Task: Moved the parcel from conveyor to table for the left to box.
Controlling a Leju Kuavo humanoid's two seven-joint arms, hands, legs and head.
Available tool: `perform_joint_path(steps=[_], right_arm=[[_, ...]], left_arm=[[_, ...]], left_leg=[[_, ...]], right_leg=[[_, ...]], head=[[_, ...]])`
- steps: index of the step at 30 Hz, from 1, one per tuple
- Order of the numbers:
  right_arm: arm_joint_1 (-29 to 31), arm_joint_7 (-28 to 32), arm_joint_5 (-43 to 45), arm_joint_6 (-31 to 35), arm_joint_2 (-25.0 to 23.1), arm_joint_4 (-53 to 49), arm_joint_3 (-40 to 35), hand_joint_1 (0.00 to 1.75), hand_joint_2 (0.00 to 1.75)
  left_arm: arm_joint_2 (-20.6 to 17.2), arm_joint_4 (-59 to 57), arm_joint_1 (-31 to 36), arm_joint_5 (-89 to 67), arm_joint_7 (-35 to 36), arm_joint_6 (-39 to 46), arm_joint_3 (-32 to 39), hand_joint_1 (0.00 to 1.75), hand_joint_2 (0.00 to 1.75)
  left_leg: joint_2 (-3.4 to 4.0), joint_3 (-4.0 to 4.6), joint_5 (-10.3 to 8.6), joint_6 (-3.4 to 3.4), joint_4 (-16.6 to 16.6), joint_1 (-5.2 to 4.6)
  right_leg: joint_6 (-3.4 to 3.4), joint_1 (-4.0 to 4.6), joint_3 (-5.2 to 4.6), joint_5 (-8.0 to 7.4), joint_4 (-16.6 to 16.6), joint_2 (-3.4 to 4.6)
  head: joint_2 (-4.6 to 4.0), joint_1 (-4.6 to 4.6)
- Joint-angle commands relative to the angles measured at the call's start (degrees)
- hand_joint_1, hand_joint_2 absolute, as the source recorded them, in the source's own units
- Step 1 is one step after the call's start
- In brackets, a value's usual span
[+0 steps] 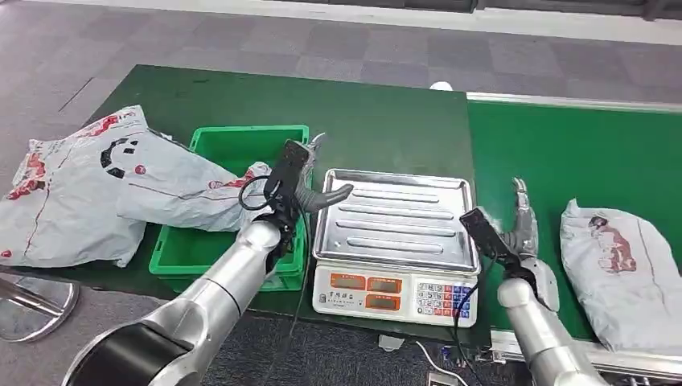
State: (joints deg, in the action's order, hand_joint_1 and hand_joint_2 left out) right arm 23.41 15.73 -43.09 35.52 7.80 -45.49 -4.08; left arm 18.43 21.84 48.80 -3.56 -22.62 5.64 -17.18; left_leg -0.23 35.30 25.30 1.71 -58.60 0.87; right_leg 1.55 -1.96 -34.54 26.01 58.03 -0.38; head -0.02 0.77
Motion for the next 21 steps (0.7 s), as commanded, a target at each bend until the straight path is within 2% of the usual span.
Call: perform_joint_path(steps=[1,4,8,11,12,15,18,21], right_arm=[[-1.6,-3.7,-5.5,1.6,-0.8,-4.0,5.6,0.00,1.75],[-5.0,-10.3,-19.1,4.5,-1.6,-8.3,11.2,0.00,1.75],[-10.5,-10.9,-27.4,4.5,-3.7,-15.3,19.3,0.00,1.75],[-15.8,-10.4,-29.7,4.5,-5.2,-20.9,22.8,0.00,1.75],[-17.4,-11.7,-32.8,4.5,-5.9,-23.4,24.7,0.00,1.75],[-18.2,-12.6,-34.5,4.5,-6.5,-24.3,25.6,0.00,1.75],[-19.2,-19.8,-41.3,4.3,-5.6,-23.2,26.3,0.00,1.75],[-19.9,-22.1,-42.3,3.0,-4.9,-22.5,26.9,0.00,1.75]], left_arm=[[-1.2,-1.8,0.9,0.0,0.1,0.1,-0.1,0.00,1.75],[-1.1,-1.7,0.2,0.1,0.9,-1.0,1.2,0.00,1.75],[-0.9,-1.8,0.1,-1.1,1.1,-0.6,1.8,0.00,1.75],[-1.3,-1.2,-0.4,-1.4,1.0,-0.3,2.3,0.00,1.75],[-1.6,-1.0,-0.7,-1.6,1.0,-0.1,2.4,0.00,1.75],[-1.8,-0.9,-0.8,-1.8,1.0,-0.1,2.5,0.00,1.75],[-2.0,0.0,-1.1,-2.1,1.2,-1.0,3.3,0.00,1.75],[-1.9,0.2,-1.2,-2.5,1.8,-1.2,3.5,0.00,1.75]], left_leg=[[0.12,-0.21,0.05,-0.09,0.1,0.02],[0.12,-0.25,0.04,-0.10,0.1,0.01],[-0.02,-0.31,0.03,-0.09,0.2,0.03],[-0.12,-0.27,0.04,-0.08,0.2,0.04],[-0.20,-0.23,0.04,-0.05,0.1,0.04],[-0.08,-0.13,0.06,-0.05,0.1,-0.01],[0.00,-0.22,0.12,-0.08,0.1,-0.01],[-0.02,-0.23,0.09,-0.10,0.1,0.03]], right_leg=[[-0.16,0.06,0.19,0.00,-0.1,0.11],[-0.20,0.05,0.22,-0.01,-0.1,0.11],[-0.24,0.07,0.32,0.03,-0.2,-0.05],[-0.22,0.08,0.34,0.08,-0.2,-0.17],[-0.17,0.07,0.31,0.10,-0.1,-0.24],[-0.13,0.01,0.17,0.10,-0.1,-0.14],[-0.21,0.03,0.22,0.10,-0.1,-0.02],[-0.21,0.07,0.26,0.06,-0.1,-0.04]], head=[[0.00,0.00],[0.00,0.00],[0.00,0.02],[0.00,0.02],[0.00,0.00],[0.00,0.00],[0.00,0.00],[0.00,0.00]])
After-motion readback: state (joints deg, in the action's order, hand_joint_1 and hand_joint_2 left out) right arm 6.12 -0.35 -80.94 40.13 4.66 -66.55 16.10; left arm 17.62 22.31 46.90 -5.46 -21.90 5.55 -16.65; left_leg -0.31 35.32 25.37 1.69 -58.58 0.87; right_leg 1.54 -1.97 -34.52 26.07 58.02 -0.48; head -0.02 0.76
